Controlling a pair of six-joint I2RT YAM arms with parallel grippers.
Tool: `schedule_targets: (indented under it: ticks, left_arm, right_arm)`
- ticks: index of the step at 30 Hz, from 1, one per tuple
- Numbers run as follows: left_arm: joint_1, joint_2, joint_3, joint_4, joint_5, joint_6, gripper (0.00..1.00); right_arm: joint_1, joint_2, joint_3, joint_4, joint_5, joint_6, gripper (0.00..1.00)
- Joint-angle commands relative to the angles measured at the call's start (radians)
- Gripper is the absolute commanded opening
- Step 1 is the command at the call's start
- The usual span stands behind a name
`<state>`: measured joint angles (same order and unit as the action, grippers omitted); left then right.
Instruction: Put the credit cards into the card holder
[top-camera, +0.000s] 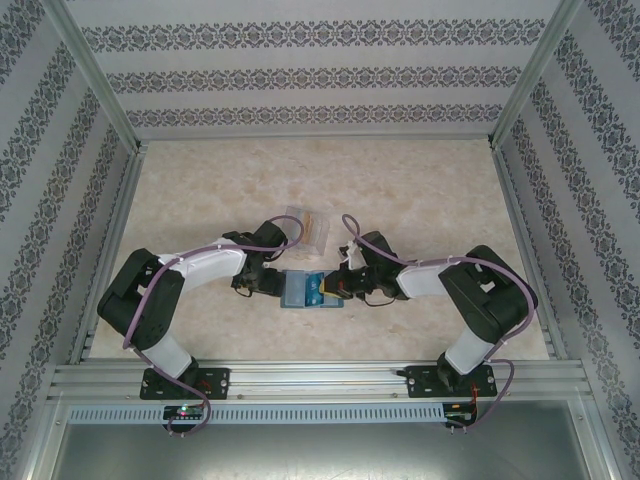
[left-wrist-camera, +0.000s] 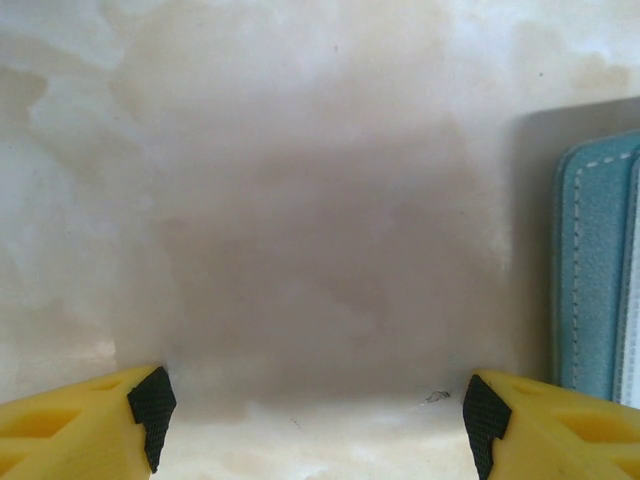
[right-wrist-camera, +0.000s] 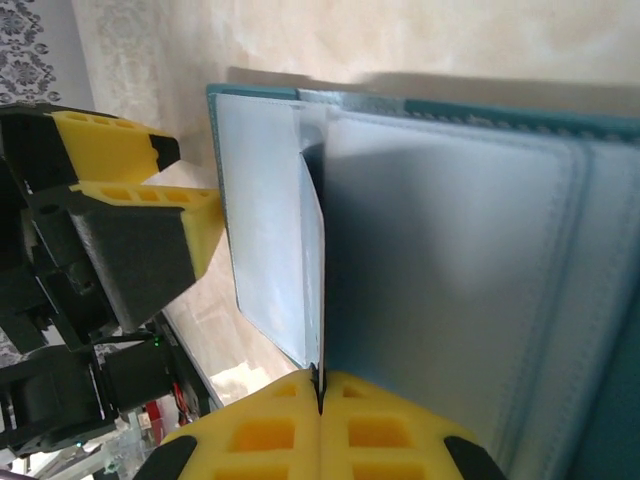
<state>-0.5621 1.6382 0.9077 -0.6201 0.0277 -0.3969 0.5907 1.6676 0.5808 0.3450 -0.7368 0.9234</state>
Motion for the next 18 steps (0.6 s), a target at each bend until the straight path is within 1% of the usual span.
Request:
schedule_targets:
  ticks: [1,4,10,14,18]
  left_arm:
    - [-0.012,0.018,0.015,-0.034,-0.013,-0.013,0.80]
    - [-0.012,0.012,0.008,-0.015,0.007,-0.013,0.80]
    - [-0.013,0.006,0.013,-0.021,0.009,-0.012,0.80]
    - [-0.012,0.004,0.015,-0.027,0.023,-0.013,0.79]
    - [-0.012,-0.010,-0.001,-0.013,0.062,-0.013,0.78]
  right_arm:
    - [-0.006,0.027,0.029,0.024,-0.024,0.022,0.00]
    - [-0.007,0.039,0.037,0.024,-0.027,0.017,0.00]
    - [-0.003,0.079,0.045,0.035,-0.039,0.030,0.00]
    - [0.015,0.085,0.037,0.088,-0.033,0.083,0.00]
    - [0.040,0.055,0.033,0.091,0.028,0.124,0.00]
